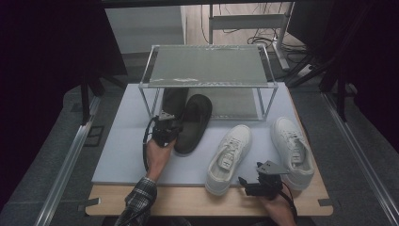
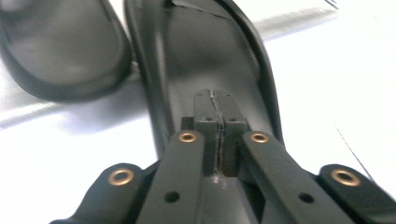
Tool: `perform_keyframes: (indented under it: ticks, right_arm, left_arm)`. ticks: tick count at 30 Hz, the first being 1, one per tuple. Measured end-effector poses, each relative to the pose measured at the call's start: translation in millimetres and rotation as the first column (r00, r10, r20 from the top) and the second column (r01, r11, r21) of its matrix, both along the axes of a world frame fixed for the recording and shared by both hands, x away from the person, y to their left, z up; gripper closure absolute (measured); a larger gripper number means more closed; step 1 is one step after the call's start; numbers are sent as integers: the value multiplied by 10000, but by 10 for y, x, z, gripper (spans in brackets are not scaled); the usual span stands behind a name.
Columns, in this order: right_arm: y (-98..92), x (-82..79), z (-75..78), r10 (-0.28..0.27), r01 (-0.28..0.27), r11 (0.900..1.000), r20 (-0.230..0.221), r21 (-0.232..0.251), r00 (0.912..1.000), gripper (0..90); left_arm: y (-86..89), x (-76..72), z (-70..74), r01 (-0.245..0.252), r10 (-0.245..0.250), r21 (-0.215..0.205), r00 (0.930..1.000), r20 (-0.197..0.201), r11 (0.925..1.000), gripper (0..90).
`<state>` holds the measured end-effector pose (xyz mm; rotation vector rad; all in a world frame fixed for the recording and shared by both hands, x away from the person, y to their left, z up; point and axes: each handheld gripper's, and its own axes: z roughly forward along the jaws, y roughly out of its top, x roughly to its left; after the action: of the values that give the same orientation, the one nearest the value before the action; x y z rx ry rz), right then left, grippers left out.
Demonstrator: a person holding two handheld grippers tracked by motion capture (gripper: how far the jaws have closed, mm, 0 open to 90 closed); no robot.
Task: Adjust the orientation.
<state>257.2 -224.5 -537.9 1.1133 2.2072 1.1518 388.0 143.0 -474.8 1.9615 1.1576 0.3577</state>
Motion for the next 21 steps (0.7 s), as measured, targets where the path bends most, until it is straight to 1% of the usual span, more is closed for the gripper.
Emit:
perform_keyframes:
  ticks: [3, 5, 8, 9, 12, 15, 18, 21]
  right_arm:
    - [1, -3, 3, -12, 12, 10000, -43, -1, 10000, 78]
    - [1, -3, 3, -14, 14, 10000, -44, 0, 10000, 78]
    - [1, -2, 3, -13, 13, 10000, -44, -2, 10000, 78]
    - [1, -2, 2, -13, 13, 10000, -43, -1, 10000, 77]
    - [2, -2, 2, -4, 4, 10000, -45, 13, 10000, 78]
    - [2, -2, 2, -4, 4, 10000, -46, 13, 10000, 78]
    - [2, -2, 2, -5, 5, 10000, -46, 11, 10000, 77]
    - [2, -2, 2, -6, 6, 10000, -45, 8, 10000, 78]
  left_arm:
    - [29, -97, -39, 362, -364, -101, 9993, -120, 9993, 897]
    - [50, -169, -72, 509, -510, -48, 9985, -197, 9987, 898]
    - [99, -279, -135, 639, -642, -110, 9976, -246, 9979, 897]
    - [116, -317, -158, 664, -668, -169, 9974, -264, 9977, 897]
    - [167, -427, -224, 665, -669, -163, 9974, -263, 9977, 897]
    - [211, -506, -275, 683, -691, -270, 9972, -280, 9973, 897]
    - [215, -558, -306, 693, -698, -222, 9973, -234, 9974, 897]
    - [195, -580, -335, 707, -708, -30, 9974, -118, 9975, 897]
